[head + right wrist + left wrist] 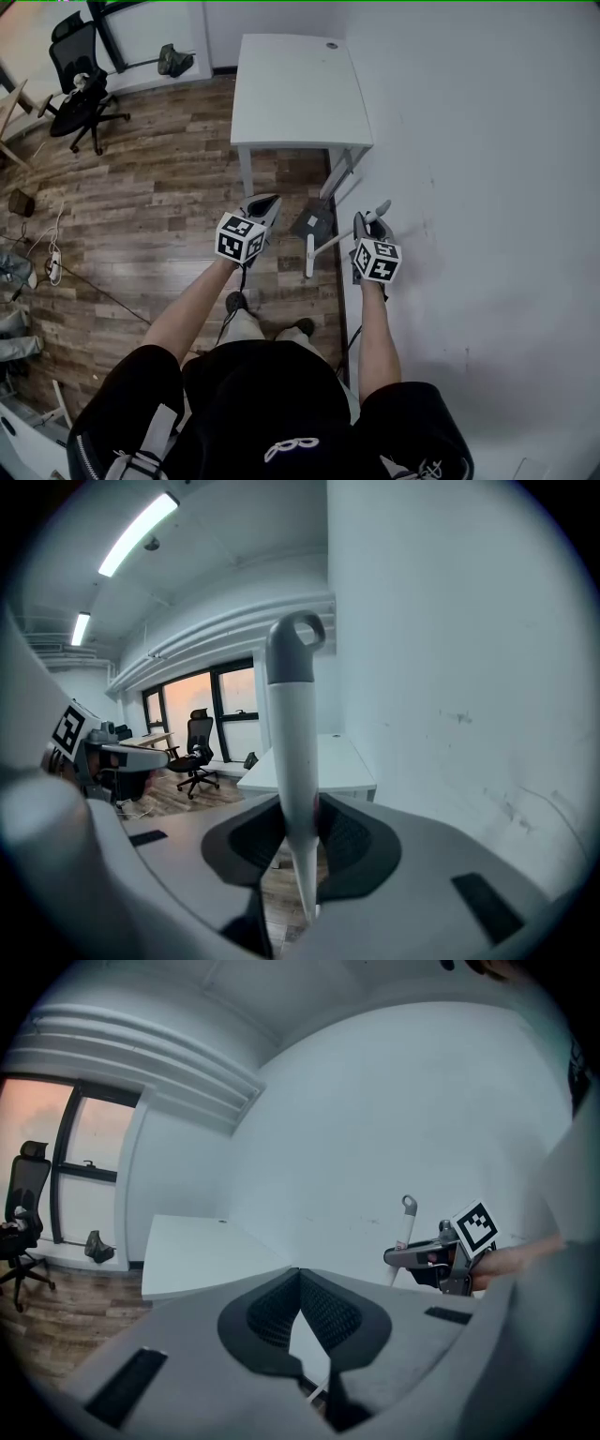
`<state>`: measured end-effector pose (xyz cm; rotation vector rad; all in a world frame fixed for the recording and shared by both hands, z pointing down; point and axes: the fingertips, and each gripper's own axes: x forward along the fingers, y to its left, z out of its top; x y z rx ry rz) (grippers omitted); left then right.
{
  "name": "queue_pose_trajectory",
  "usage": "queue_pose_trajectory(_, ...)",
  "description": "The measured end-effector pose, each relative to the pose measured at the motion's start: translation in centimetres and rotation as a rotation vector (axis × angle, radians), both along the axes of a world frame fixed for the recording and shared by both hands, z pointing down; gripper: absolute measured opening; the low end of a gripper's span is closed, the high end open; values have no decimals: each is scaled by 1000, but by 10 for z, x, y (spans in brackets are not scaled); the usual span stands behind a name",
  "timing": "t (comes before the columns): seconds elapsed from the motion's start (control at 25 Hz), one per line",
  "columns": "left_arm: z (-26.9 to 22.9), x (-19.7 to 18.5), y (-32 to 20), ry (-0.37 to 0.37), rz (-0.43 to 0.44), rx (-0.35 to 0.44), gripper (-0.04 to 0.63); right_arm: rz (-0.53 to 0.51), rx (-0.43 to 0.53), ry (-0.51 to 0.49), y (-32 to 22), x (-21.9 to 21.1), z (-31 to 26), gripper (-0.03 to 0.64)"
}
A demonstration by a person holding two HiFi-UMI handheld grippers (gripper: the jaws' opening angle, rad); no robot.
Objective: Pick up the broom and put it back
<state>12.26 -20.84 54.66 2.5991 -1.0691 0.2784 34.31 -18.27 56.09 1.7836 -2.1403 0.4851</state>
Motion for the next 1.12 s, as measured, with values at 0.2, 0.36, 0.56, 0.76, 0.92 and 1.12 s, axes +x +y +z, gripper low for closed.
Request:
queue_pose_trajectory(0.2, -7, -27, -11, 10, -26, 13, 17, -30, 43, -5, -19, -29, -27, 114)
queue_pose_trajectory(0.36, -11, -48, -17, 15, -44, 18, 17, -53, 71, -5, -34, -51, -45, 114)
queue_pose_trajectory(0.56, -11, -75, -25, 18, -67, 22, 17, -74, 84, -6, -49, -77, -51, 114)
queue_pose_trajectory(0.76, -10, -95, -32, 20, -77, 21, 17, -89, 79, -6, -60, -98, -52, 114)
queue_pose_trajectory(0.92, -10, -110, -39, 27, -80, 23, 17, -89, 80, -7, -67, -112, -54, 114)
queue_pose_trajectory(1.12, -11, -132, -47, 43, -77, 18, 17, -83, 75, 5, -74, -131, -57, 114)
